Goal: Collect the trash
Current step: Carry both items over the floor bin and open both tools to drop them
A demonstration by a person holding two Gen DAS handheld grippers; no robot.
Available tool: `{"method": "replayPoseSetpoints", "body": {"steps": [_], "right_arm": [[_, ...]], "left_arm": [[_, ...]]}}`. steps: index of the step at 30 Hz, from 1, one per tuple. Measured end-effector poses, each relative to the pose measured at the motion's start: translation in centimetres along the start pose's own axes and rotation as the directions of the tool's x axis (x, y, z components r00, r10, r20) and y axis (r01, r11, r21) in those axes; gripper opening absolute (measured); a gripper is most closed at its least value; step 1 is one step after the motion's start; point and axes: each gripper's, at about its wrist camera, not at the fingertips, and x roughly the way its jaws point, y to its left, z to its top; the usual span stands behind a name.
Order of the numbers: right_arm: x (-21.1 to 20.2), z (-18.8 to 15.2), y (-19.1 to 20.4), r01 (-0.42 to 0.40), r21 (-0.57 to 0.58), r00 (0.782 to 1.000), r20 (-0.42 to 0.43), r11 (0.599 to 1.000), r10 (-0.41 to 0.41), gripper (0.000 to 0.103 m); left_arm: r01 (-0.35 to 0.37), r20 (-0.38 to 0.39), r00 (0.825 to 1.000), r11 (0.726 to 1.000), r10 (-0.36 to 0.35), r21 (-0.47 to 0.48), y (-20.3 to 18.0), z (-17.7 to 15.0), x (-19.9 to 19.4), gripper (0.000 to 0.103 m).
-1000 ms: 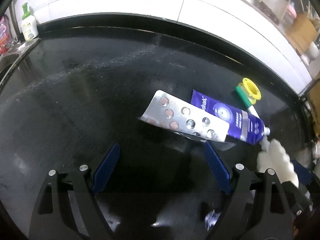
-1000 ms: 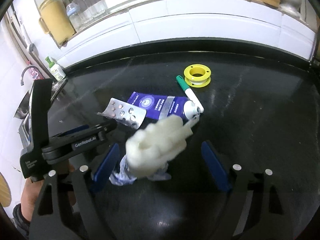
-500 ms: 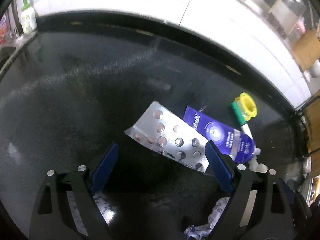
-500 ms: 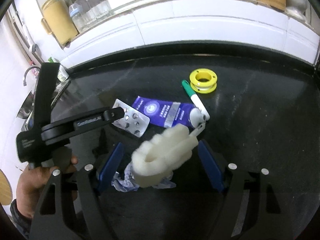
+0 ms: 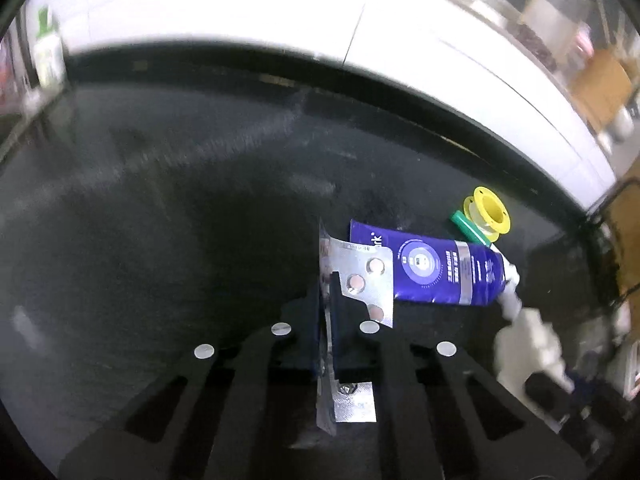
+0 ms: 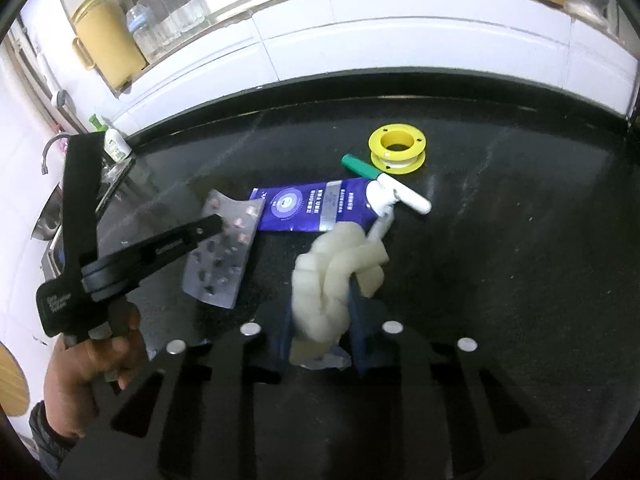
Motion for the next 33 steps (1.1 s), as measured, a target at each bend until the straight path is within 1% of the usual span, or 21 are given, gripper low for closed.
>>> {"method": "replayPoseSetpoints", "body": {"steps": [4, 10, 13, 15, 17, 19, 21, 26, 29, 32, 33], "right_arm": [[-1.5, 0.2, 0.3, 0.004, -0.024, 0.999, 0.034, 1.0, -0.003, 0.021], [-4.0, 0.3, 1.2, 0.016, -0.069, 0.997, 0.073, 0.997, -0.011, 0.021], [-4.3, -0.3, 1.9, 0.017, -0.086, 0.997, 0.075, 0.996, -0.011, 0.021], [-4.5, -1.0, 2.8, 0.02, -0.107, 0.997, 0.074, 0.994, -0.012, 0.021], [-4.6, -1.6, 3.9, 0.014, -0.13, 0.997, 0.071, 0.991, -0.005, 0.021], [-5.0, -2.5, 5.7, 0.003, -0.171, 0.997, 0.071, 0.985, 0.01, 0.021], [-5.2, -3.3, 7.4, -0.005, -0.212, 0.997, 0.072, 0.977, 0.021, 0.021], [-5.2, -5.9, 13.1, -0.076, -0.31, 0.994, 0.05, 0.948, 0.097, 0.021], [-5.0, -7.8, 17.0, -0.131, -0.37, 0.988, 0.025, 0.92, 0.15, 0.021], [-4.4, -10.1, 21.6, -0.198, -0.427, 0.977, -0.02, 0.882, 0.21, 0.021], [-4.2, -10.7, 22.9, -0.214, -0.439, 0.974, -0.033, 0.873, 0.222, 0.021]], "left_arm": [[-0.023, 0.042, 0.999, 0.997, 0.02, 0.068, -0.4, -0.1, -2.2, 0.004], [-0.028, 0.081, 0.997, 0.993, 0.019, 0.115, -0.3, -0.9, -6.9, 0.004], [-0.033, 0.09, 0.996, 0.991, 0.021, 0.133, 0.1, -2.1, -8.8, 0.004], [-0.031, 0.09, 0.996, 0.991, 0.019, 0.131, 0.9, -3.5, -10.3, 0.004], [-0.045, 0.099, 0.995, 0.99, 0.032, 0.132, 2.1, -5.2, -11.7, 0.004], [-0.059, 0.107, 0.993, 0.99, 0.046, 0.127, 3.3, -6.8, -13.1, 0.004], [-0.067, 0.111, 0.992, 0.992, 0.055, 0.102, 5.0, -8.5, -14.8, 0.004], [-0.139, 0.117, 0.984, 0.989, 0.133, 0.043, 10.3, -13.2, -18.9, 0.004], [-0.2, 0.111, 0.974, 0.98, 0.199, 0.001, 13.7, -15.9, -20.9, 0.004], [-0.255, 0.086, 0.962, 0.964, 0.26, -0.073, 17.8, -19.1, -22.5, 0.004], [-0.267, 0.079, 0.959, 0.96, 0.274, -0.088, 18.7, -19.7, -22.8, 0.004]]}}
